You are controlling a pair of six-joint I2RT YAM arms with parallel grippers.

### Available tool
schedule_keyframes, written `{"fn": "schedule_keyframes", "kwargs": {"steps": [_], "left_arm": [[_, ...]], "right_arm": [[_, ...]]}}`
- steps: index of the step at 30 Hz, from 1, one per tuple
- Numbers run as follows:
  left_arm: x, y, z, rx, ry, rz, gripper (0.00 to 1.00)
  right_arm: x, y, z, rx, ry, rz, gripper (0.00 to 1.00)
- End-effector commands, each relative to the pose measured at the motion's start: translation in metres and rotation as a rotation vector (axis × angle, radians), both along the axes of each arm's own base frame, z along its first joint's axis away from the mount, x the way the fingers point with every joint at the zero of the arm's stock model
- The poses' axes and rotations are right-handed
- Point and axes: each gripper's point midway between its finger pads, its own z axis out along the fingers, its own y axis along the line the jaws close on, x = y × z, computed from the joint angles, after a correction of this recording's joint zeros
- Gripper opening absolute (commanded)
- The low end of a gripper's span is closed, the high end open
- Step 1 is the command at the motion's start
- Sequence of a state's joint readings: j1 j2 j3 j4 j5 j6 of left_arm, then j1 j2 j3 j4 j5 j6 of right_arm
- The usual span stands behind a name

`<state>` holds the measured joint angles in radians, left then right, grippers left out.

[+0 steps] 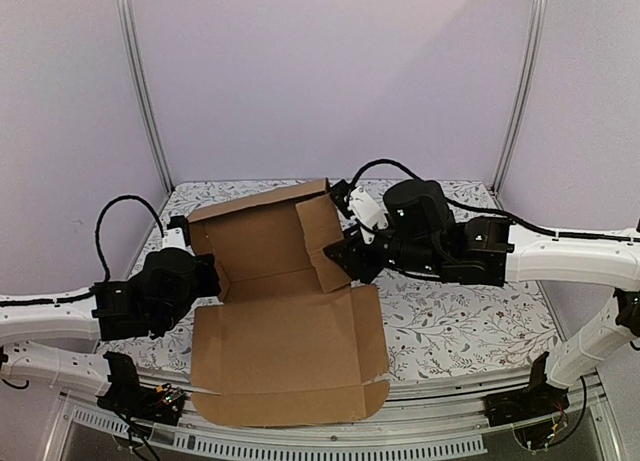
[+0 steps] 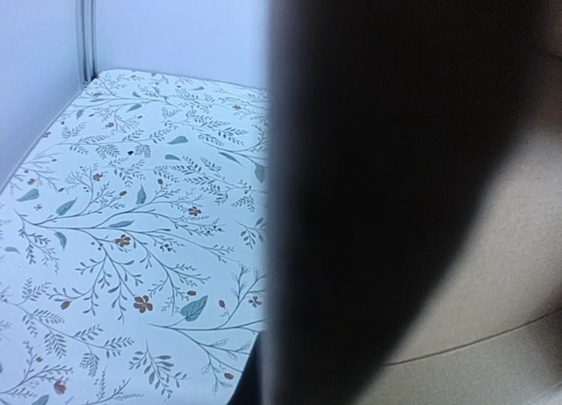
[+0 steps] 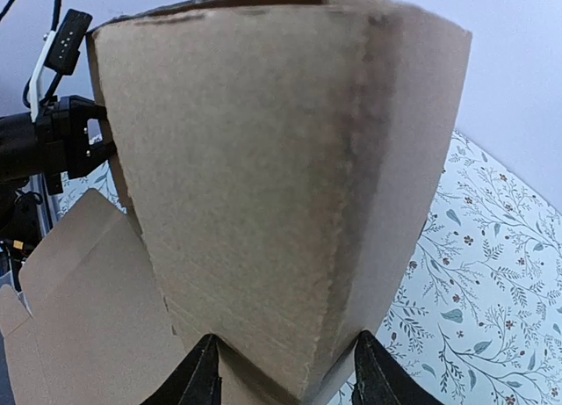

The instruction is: Fold the paper box

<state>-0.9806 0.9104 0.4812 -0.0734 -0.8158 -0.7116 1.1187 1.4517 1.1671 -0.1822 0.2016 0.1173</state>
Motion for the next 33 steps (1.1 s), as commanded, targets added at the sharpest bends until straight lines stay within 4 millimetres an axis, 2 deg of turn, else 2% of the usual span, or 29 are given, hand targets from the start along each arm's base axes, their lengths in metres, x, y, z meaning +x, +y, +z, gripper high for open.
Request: {"fn": "schedule_keyframes", "kwargs": {"steps": [1, 8, 19, 33], "left_arm": [[0.005, 0.0, 0.01, -0.035, -0.009, 0.034, 0.0], [0.006, -0.006, 0.01, -0.011, 0.0, 0.036, 0.0], [0.004, -0.017, 0.014, 0.015, 0.003, 0.019, 0.0], [-0.002, -0.026, 0.02, 0.039, -0.004, -0.003, 0.0]], "right_arm": [[0.018, 0.003, -0.003, 0.041, -0.027, -0.114, 0.48], [0.029, 0.013, -0.014, 0.056, -0.037, -0.16, 0.44], [0.04, 0.028, -0.026, 0.069, -0.065, -0.21, 0.51], [0.06, 0.035, -0.022, 0.142, -0.118, -0.308, 0.49]]}}
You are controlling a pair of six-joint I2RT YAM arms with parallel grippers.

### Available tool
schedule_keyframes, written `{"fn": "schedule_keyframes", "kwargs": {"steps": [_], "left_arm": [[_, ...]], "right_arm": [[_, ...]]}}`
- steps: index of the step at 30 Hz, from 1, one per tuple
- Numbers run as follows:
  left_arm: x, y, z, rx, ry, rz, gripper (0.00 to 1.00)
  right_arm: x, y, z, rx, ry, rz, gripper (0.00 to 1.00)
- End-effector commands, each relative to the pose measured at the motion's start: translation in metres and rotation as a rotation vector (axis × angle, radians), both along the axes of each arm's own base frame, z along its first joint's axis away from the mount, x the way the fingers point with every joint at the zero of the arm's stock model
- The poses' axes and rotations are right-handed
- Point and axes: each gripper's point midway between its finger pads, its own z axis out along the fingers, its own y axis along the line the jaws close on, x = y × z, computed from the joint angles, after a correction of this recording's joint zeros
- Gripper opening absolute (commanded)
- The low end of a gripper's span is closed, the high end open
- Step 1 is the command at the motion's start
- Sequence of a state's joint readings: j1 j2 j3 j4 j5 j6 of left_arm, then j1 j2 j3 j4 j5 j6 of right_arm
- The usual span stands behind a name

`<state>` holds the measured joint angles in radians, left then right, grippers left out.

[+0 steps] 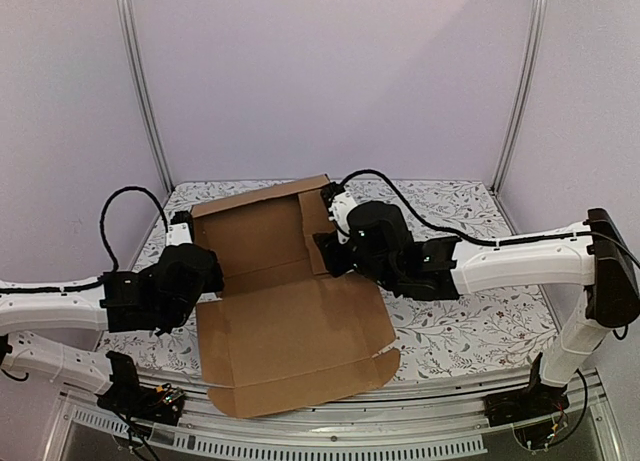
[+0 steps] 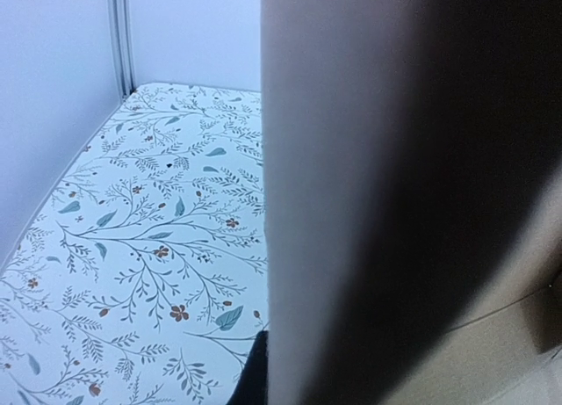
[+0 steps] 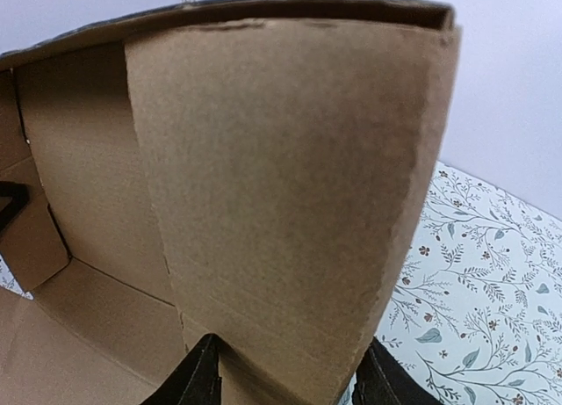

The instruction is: Fold the paper box

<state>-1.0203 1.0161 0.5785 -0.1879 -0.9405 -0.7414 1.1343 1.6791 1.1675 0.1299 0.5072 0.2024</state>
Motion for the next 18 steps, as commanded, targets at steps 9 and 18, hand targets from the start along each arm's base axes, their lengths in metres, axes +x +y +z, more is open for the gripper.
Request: {"fn": "schedule_keyframes", "kwargs": {"steps": [9, 18], "left_arm": [[-0.0091, -0.0288, 0.0211, -0.063, -0.024, -0.085, 0.0], [-0.0096, -0.0318, 0.0232, -0.052, -0.029, -0.088, 0.0]], "right_arm": [[0.0093, 0.0217, 0.0012, 0.041, -0.042, -0.017, 0.18], [0.0109, 0.0232, 0.0016, 0.05, -0.045, -0.021, 0.09]]}}
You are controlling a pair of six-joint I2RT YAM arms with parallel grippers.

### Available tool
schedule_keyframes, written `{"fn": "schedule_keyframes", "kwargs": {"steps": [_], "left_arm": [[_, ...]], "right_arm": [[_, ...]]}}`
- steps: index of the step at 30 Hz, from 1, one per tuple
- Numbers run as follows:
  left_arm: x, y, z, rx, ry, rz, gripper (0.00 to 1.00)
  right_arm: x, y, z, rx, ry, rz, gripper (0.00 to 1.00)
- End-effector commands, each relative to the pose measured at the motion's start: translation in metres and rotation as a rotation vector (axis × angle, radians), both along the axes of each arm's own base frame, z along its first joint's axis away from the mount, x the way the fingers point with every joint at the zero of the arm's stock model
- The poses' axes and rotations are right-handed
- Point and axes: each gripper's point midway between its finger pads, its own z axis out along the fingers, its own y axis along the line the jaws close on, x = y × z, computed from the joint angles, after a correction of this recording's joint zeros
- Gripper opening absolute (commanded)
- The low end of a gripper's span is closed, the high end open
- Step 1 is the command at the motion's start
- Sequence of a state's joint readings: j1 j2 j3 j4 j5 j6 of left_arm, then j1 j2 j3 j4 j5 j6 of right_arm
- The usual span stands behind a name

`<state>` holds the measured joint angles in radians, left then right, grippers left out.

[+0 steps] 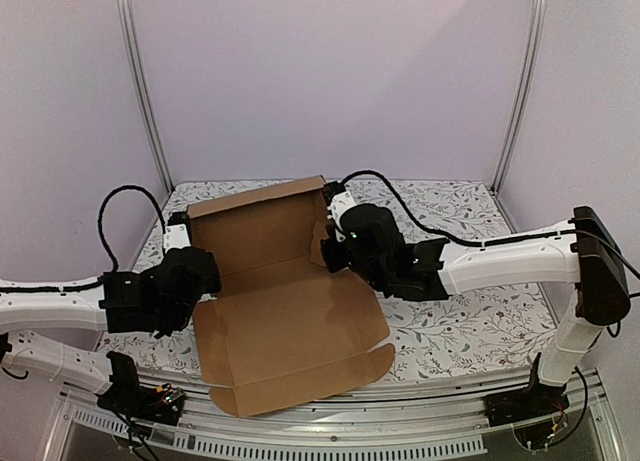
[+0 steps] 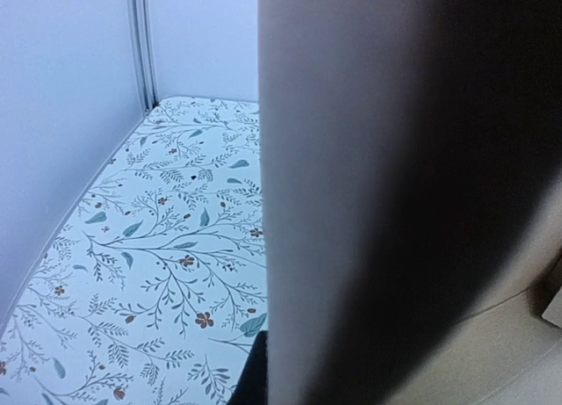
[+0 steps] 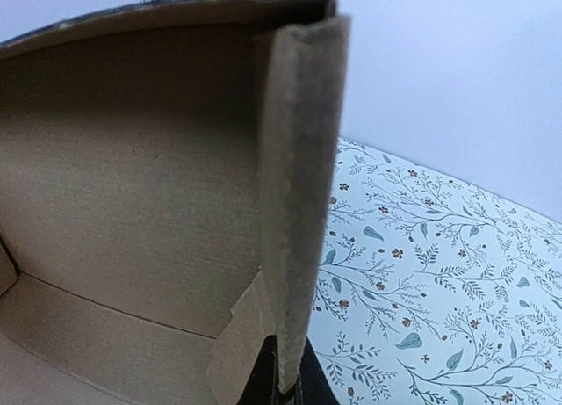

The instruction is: Fold the paper box

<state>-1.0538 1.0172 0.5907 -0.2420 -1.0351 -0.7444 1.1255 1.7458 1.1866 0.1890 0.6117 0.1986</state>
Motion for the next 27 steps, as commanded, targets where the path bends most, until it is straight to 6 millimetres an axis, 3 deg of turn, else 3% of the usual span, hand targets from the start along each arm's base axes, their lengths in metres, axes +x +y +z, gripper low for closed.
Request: {"fn": "schedule_keyframes", "kwargs": {"steps": [1, 6, 19, 27], "left_arm": [[-0.005, -0.041, 0.018, -0.112, -0.001, -0.133, 0.0], [-0.005, -0.041, 0.018, -0.109, -0.002, -0.13, 0.0], [-0.008, -0.033, 0.02, -0.114, -0.013, -0.114, 0.0], [-0.009, -0.034, 0.017, -0.119, 0.0, -0.118, 0.0]], "right_arm": [[-0.009, 0.027, 0.01, 0.06, -0.006, 0.083, 0.15], [-0.01, 0.029, 0.008, 0.067, 0.003, 0.095, 0.42], [-0.022, 0.018, -0.055, 0.039, 0.119, 0.101, 0.49], [-0.033, 0.013, -0.072, 0.099, 0.152, 0.129, 0.54]]}}
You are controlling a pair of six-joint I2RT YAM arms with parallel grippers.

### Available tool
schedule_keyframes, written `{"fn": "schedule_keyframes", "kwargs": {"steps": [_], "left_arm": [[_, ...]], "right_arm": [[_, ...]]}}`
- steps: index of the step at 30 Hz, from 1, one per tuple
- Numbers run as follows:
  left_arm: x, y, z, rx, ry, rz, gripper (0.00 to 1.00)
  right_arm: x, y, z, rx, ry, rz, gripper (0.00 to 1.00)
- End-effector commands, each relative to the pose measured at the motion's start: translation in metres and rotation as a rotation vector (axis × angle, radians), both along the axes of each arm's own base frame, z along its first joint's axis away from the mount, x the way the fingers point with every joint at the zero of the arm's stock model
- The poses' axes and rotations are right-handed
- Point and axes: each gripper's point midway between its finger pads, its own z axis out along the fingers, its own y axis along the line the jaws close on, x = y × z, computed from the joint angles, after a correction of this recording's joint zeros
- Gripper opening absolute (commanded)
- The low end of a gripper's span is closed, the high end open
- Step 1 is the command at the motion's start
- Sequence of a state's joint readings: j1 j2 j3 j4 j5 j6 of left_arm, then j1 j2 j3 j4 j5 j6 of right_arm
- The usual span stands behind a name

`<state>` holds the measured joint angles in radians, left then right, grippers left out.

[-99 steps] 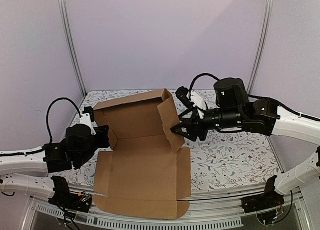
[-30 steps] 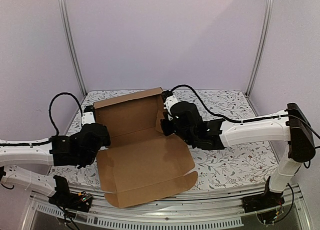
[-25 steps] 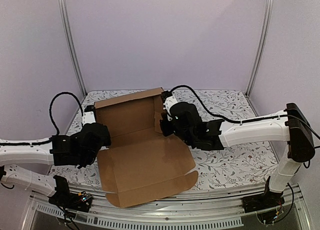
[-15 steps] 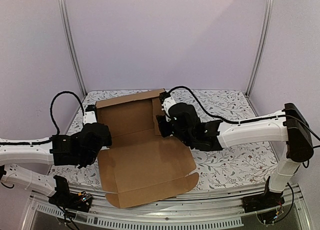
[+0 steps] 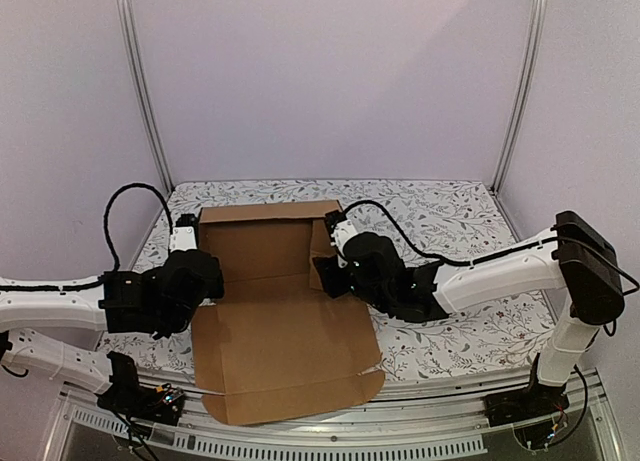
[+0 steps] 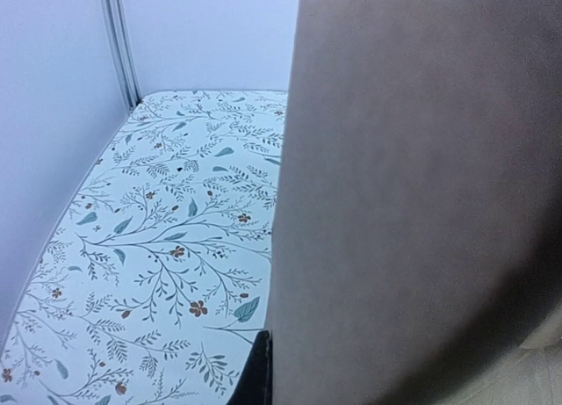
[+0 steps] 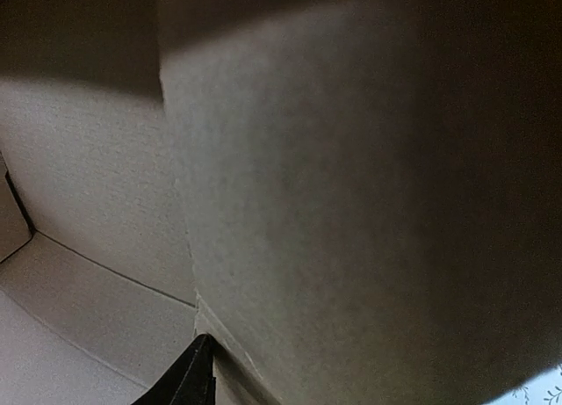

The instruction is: Fold the paper box

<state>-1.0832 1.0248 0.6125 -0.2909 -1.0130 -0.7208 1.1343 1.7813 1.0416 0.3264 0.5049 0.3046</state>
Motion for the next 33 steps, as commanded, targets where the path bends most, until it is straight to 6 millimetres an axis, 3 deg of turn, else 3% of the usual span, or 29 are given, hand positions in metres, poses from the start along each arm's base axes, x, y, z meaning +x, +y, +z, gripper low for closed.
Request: {"fn": "schedule_keyframes", "kwargs": {"steps": [1, 8, 17, 23, 30, 32, 33], "left_arm": [[-0.003, -0.025, 0.019, -0.167, -0.023, -0.062, 0.0], [-0.004, -0.021, 0.013, -0.172, -0.009, -0.047, 0.0], [-0.004, -0.024, 0.011, -0.193, 0.008, -0.058, 0.0], [-0.004, -0.028, 0.01, -0.211, 0.017, -0.067, 0.0], [-0.004, -0.031, 0.011, -0.225, 0.019, -0.076, 0.0], [-0.003, -0.032, 0.011, -0.225, 0.019, -0.076, 0.0], [-0.003, -0.032, 0.011, -0.224, 0.019, -0.077, 0.0]], "right_arm": [[-0.014, 0.007, -0.016, 0.042, 0.044, 0.058, 0.54], [-0.022, -0.003, -0.015, 0.106, 0.021, 0.08, 0.56], [-0.023, -0.01, 0.001, 0.135, -0.026, 0.076, 0.56], [-0.018, -0.012, 0.012, 0.123, -0.066, 0.056, 0.4], [-0.013, -0.013, 0.018, 0.102, -0.098, 0.035, 0.05], [-0.013, -0.012, 0.02, 0.102, -0.102, 0.036, 0.06], [-0.012, -0.013, 0.022, 0.106, -0.105, 0.034, 0.11]]}}
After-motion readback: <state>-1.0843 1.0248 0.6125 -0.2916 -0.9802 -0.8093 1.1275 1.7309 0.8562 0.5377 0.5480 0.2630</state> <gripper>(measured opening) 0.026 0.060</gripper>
